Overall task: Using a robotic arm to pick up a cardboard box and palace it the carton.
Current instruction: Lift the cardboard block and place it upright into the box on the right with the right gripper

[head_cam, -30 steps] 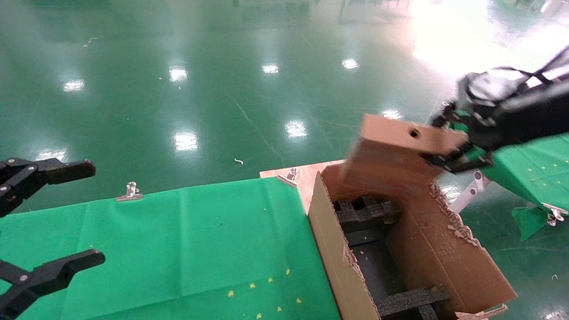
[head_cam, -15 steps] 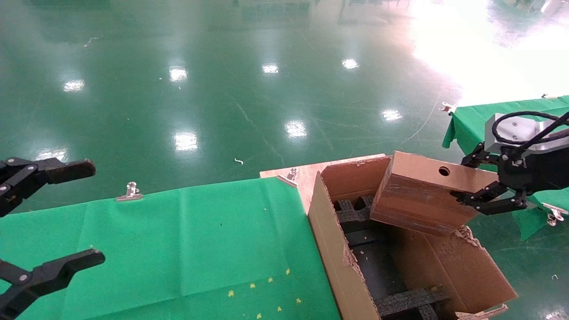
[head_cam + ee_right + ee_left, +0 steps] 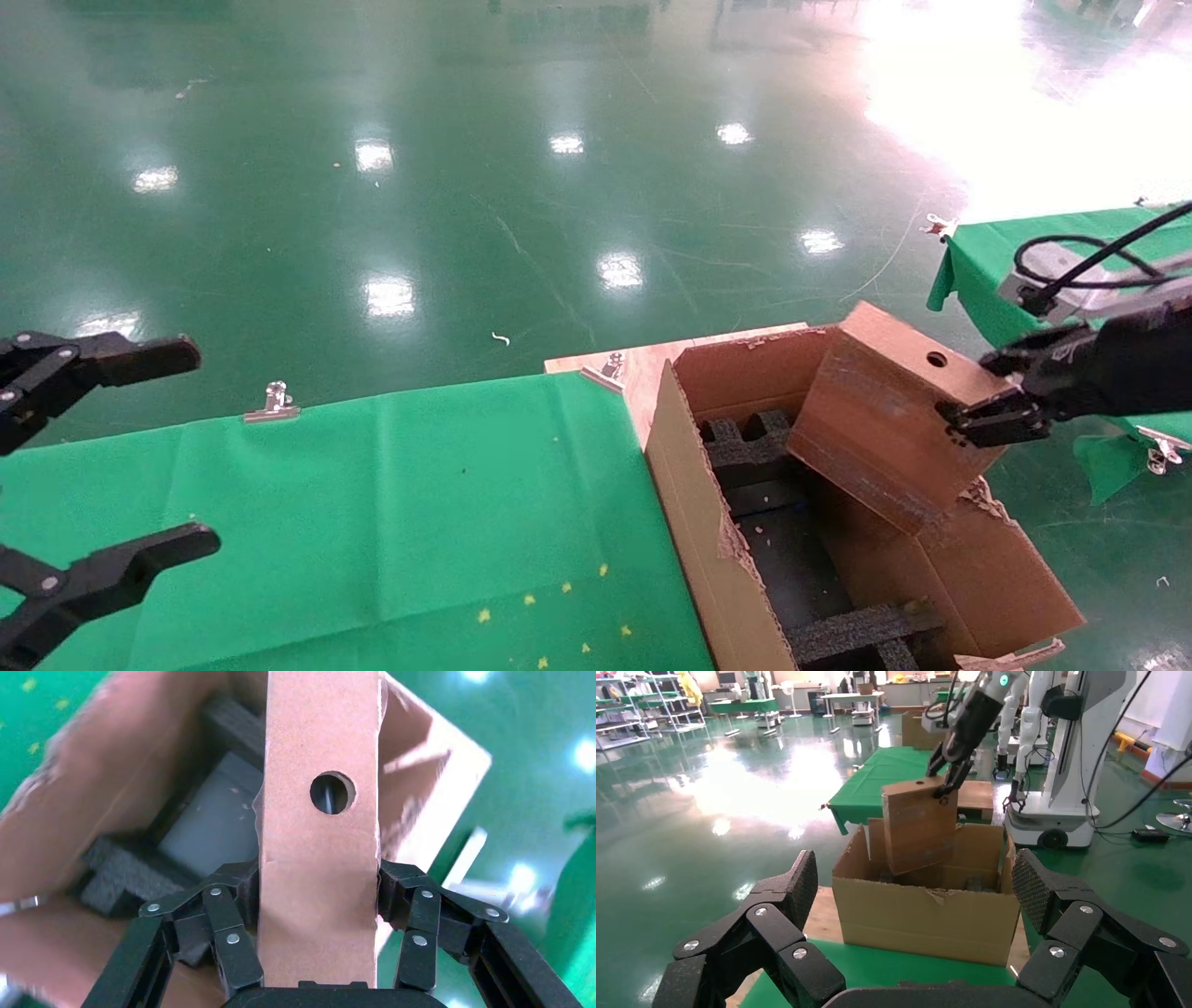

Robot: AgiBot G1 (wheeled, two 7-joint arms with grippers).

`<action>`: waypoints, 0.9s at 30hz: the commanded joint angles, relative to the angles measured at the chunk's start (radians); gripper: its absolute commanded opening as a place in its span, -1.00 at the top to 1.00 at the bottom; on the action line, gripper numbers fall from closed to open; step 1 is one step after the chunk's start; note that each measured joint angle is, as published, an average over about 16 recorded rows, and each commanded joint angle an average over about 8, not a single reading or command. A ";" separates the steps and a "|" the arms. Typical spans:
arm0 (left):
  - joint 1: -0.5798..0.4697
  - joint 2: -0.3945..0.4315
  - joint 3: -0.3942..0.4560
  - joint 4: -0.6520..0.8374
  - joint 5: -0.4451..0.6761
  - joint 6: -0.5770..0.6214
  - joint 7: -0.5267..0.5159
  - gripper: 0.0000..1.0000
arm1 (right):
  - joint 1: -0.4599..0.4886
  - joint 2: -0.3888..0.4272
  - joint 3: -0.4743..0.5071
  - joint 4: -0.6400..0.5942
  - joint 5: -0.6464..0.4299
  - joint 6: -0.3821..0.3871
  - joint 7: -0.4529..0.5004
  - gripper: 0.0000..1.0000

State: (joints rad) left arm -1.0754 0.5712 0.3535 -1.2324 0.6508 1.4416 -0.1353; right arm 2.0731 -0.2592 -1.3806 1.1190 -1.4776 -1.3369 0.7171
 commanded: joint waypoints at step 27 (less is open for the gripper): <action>0.000 0.000 0.000 0.000 0.000 0.000 0.000 -1.00 | -0.144 0.107 -0.091 0.219 -0.122 0.236 0.683 1.00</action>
State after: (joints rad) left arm -1.0752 0.5711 0.3534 -1.2321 0.6508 1.4412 -0.1353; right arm 1.9264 -0.1523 -1.4740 1.3437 -1.6091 -1.0950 1.4053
